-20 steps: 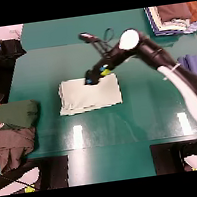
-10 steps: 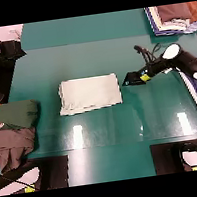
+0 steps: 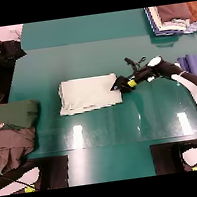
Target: Fold the shirts.
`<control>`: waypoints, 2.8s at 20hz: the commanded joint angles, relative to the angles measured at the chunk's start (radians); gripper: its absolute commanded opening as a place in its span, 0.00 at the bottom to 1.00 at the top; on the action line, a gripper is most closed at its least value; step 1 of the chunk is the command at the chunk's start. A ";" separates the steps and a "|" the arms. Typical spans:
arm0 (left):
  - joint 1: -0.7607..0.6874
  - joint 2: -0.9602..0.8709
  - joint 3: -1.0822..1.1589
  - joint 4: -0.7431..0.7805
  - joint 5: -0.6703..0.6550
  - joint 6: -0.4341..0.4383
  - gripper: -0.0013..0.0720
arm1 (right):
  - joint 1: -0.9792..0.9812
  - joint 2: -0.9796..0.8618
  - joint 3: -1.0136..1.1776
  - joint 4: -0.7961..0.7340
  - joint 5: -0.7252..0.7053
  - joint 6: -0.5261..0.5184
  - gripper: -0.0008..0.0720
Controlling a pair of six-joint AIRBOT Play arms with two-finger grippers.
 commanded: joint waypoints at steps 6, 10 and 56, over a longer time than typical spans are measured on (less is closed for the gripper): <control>-0.012 0.000 0.000 -0.007 -0.027 -0.001 0.06 | 0.061 -0.072 0.208 0.028 0.009 -0.047 0.03; -0.108 0.000 0.000 -0.007 -0.025 0.000 0.06 | -0.059 0.064 0.204 -0.058 0.037 -0.029 0.03; -0.392 0.000 0.000 -0.022 0.089 0.000 0.06 | -1.235 0.528 0.300 -0.525 0.338 0.020 0.03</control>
